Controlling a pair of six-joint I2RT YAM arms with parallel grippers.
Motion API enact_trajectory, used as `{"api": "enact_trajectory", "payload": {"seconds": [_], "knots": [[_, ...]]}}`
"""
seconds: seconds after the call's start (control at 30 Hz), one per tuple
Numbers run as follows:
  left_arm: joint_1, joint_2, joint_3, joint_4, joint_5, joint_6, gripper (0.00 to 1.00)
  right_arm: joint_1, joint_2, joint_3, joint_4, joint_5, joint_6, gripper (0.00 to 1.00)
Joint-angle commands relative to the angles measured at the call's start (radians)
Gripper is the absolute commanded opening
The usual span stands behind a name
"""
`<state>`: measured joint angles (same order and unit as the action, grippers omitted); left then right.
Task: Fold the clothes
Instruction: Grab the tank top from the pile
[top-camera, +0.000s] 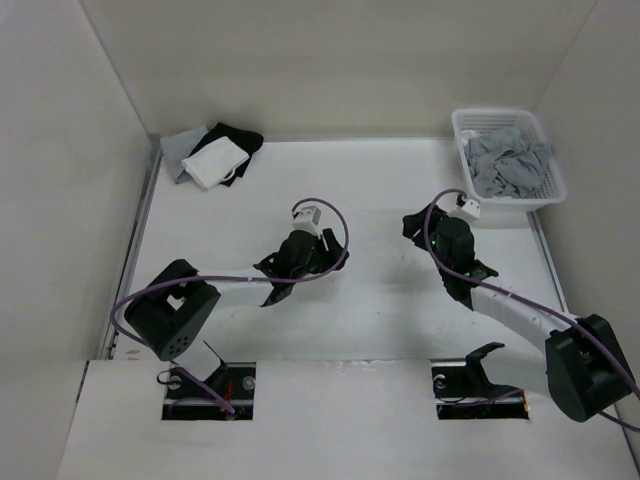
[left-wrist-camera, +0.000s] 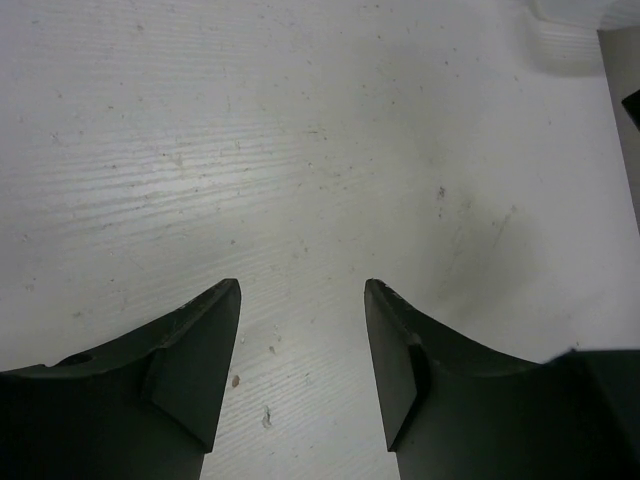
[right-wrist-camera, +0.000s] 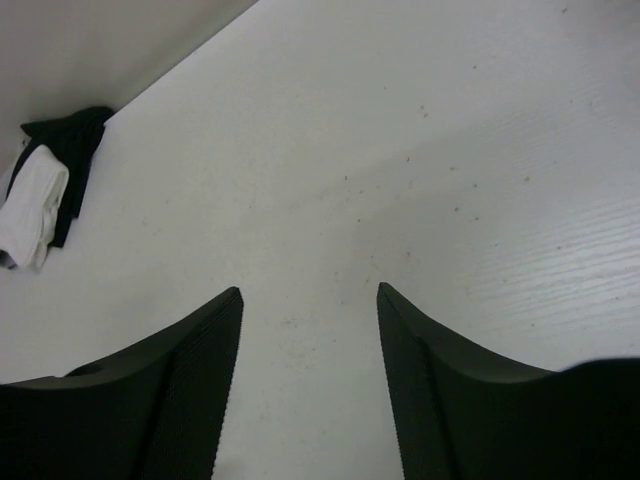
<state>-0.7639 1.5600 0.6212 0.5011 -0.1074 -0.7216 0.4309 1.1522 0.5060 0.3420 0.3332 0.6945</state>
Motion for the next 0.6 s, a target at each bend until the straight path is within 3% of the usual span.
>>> {"api": "enact_trajectory", "payload": {"seconds": [0.0, 0.1, 0.13, 0.2, 0.23, 0.37, 0.47, 0.57], "knots": [[0.007, -0.006, -0.02, 0.08, 0.04, -0.007, 0.52, -0.045, 0.041, 0.097, 0.018, -0.006, 0.002, 0.58], [0.016, -0.012, -0.032, 0.097, 0.046, -0.01, 0.51, -0.082, 0.095, 0.159, 0.035, -0.031, -0.004, 0.48], [0.016, -0.021, -0.038, 0.1, 0.045, -0.006, 0.51, -0.099, 0.115, 0.187, 0.037, -0.048, -0.016, 0.4], [0.013, -0.032, -0.049, 0.117, 0.035, 0.002, 0.48, -0.14, 0.155, 0.247, 0.023, -0.054, -0.045, 0.1], [0.013, -0.035, -0.063, 0.151, 0.035, 0.008, 0.4, -0.195, 0.185, 0.305, -0.01, -0.04, -0.046, 0.0], [0.008, -0.064, -0.086, 0.175, 0.037, 0.01, 0.18, -0.414, 0.317, 0.514, -0.122, -0.011, -0.015, 0.0], [0.018, -0.069, -0.094, 0.18, 0.038, 0.005, 0.16, -0.528, 0.42, 0.644, -0.173, -0.051, -0.004, 0.1], [0.028, -0.081, -0.104, 0.185, 0.04, -0.001, 0.23, -0.597, 0.538, 0.761, -0.227, -0.065, -0.02, 0.22]]}}
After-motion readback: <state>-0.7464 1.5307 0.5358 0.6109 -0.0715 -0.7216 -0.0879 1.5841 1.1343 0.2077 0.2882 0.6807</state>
